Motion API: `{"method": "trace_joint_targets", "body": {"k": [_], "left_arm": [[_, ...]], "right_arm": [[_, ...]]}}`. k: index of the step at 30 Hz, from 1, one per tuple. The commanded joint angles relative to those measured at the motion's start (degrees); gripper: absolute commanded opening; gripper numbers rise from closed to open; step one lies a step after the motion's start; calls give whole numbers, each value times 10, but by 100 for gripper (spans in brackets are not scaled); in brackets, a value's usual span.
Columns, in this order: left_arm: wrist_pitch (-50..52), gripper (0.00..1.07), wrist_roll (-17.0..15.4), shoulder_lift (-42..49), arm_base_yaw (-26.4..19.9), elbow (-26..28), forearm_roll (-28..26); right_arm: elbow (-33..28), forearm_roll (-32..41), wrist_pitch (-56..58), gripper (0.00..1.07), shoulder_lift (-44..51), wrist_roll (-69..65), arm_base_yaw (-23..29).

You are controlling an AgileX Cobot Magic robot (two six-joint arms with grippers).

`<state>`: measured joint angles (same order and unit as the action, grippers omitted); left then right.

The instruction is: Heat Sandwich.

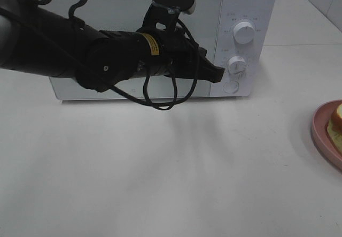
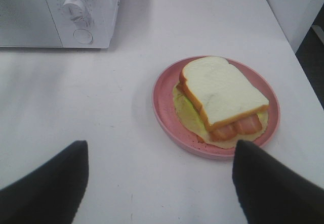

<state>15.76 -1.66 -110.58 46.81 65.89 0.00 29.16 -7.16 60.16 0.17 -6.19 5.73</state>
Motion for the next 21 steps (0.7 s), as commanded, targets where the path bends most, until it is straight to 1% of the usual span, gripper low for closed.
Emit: {"method": "trace_joint_targets", "body": {"k": [1,3,5,6,7,8,9,10,11,12,13,15,17,20,21], "left_arm": [[-11,1,-5,29,13,-26,-6],[-23,2,-5,34,15,-31,-6],[-88,21,-5,52,20,-36,-6],[-111,34,-5,57,20,-36,-6],[-111,34,-5,57,20,-36,-6],[-133,51,-7,62,20,-36,-7],[-172,84,-17,73,20,-36,-16],[-191,97,-21,78,20,-36,-17],[-191,97,-21,78,20,-36,-17],[-209,105,-25,84,20,-36,-17],[-245,103,-26,98,20,-36,-17],[-289,101,-26,111,20,-36,-17],[-307,101,-26,117,20,-36,-17],[-403,101,-33,144,20,-36,-23],[-403,101,-33,144,20,-36,-23]], "right_arm": [[-3,1,-4,76,15,4,-5],[-3,1,-4,76,15,4,-5],[-3,1,-4,76,15,4,-5],[-3,1,-4,76,15,4,-5],[-3,1,-4,76,15,4,-5],[-3,1,-4,76,15,4,-5],[-3,1,-4,76,15,4,-5],[-3,1,-4,76,15,4,-5],[-3,1,-4,76,15,4,-5],[-3,1,-4,76,15,4,-5],[-3,1,-4,76,15,4,-5],[-3,1,-4,76,15,4,-5],[-3,1,-4,76,15,4,-5],[-3,1,-4,76,15,4,-5],[-3,1,-4,76,15,4,-5]]}}
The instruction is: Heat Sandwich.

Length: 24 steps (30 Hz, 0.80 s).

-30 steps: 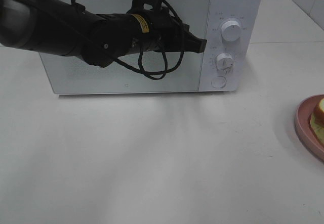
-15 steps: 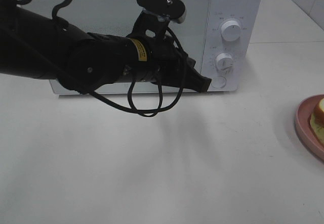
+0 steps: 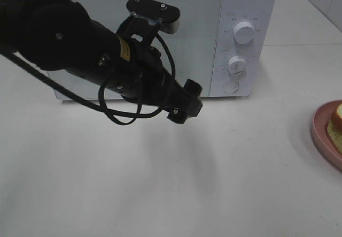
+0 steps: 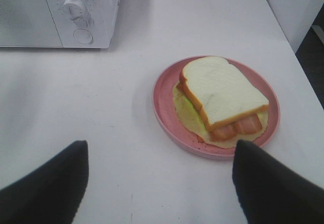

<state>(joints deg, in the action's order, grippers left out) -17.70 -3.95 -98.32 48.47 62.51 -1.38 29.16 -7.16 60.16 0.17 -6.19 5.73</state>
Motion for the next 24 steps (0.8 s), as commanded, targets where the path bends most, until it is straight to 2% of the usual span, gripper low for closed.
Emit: {"method": "trace_joint_targets", "body": {"k": [1,4,10,14,20,24], "left_arm": [[-93,101,-11,29,3,-2,-12],[-155,101,-17,48,1,-2,-12],[-203,101,-33,67,-8,-2,-15],[-248,101,-28,78,-49,-2,-33],[-297,101,-25,89,-91,-2,-32],[-307,101,-11,103,-123,-28,-34]], "right_arm": [[-3,1,-4,76,15,4,-5],[-3,1,-4,76,15,4,-5],[-3,1,-4,76,15,5,-5],[-3,1,-4,76,15,5,-5],[-3,1,-4,76,15,5,-5],[-3,1,-4,76,15,5,-5]]}}
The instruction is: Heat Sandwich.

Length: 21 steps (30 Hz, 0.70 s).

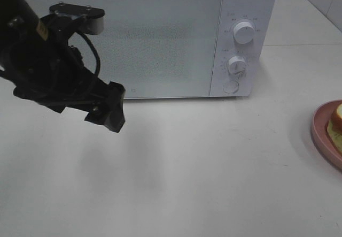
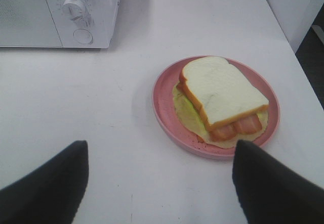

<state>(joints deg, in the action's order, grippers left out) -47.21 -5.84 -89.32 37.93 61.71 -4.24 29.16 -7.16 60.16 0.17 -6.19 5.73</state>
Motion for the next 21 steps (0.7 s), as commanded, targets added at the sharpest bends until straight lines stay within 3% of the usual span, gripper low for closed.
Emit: {"method": "trace_joint_targets", "body": {"k": [1,5,9,12,14,15,18,19,21], "left_arm": [[-11,101,8,28,-40,-45,-8],[-9,101,8,58,-75,-91,-14],[-14,101,23,138,-166,-151,-26],[-22,101,30,167,-200,-164,-28],[-39,101,52,204,-254,-180,-28],[-39,101,52,204,-254,-180,-28],[-53,101,73,237,-311,-193,-32],[-65,101,90,258,-352,-201,-37],[-71,101,99,267,-369,-205,-39]], "right_arm": [[-3,1,-4,76,15,4,-5],[-3,1,-4,76,15,4,-5],[-3,1,-4,76,15,4,-5],[-3,1,-4,76,15,4,-5],[-3,1,-4,76,15,4,-5],[-3,1,-4,76,15,4,-5],[-3,1,-4,76,15,5,-5],[-3,1,-4,76,15,5,-5],[-3,1,-4,76,15,5,-5]]}}
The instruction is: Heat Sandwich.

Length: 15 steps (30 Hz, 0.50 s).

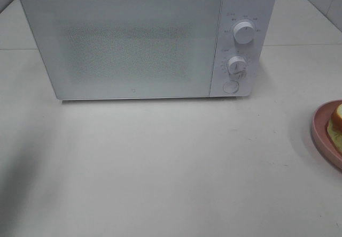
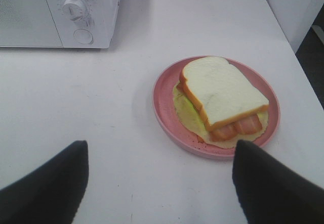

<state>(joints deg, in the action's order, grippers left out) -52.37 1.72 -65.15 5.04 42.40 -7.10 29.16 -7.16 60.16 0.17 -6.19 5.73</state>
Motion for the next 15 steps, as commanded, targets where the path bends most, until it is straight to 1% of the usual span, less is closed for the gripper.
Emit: {"method": "trace_joint_targets", "body": {"k": [1,2,3,4,5,7,8,10,12,14,15], "left_arm": [[-25,101,32,36,-60,-15,-13],[-28,101,35,45,-75,-17,-15],[-30,101,35,70,-101,-23,-23],[-31,101,36,83,-109,-23,-23],[-31,101,36,83,-109,-23,-23],[-36,101,36,108,-113,-26,-23],[-46,101,37,138,-113,-33,-18],[-50,101,37,150,-113,-38,-15],[-53,101,37,177,-113,-50,-14],[-57,101,37,226,-113,-72,-14],[-57,101,37,226,-113,-72,-14]], "right_arm": [[-3,1,-4,76,15,5,-5],[-3,1,-4,76,15,5,-5],[-3,1,-4,76,15,5,-5],[-3,1,-4,76,15,5,-5],[-3,1,-4,76,15,5,-5],[-3,1,-4,76,15,5,-5],[-3,1,-4,76,15,5,-5],[-3,1,-4,76,15,5,-5],[-3,1,-4,76,15,5,-5],[-3,1,-4,76,15,4,-5],[-3,1,-4,76,15,4,-5]]}}
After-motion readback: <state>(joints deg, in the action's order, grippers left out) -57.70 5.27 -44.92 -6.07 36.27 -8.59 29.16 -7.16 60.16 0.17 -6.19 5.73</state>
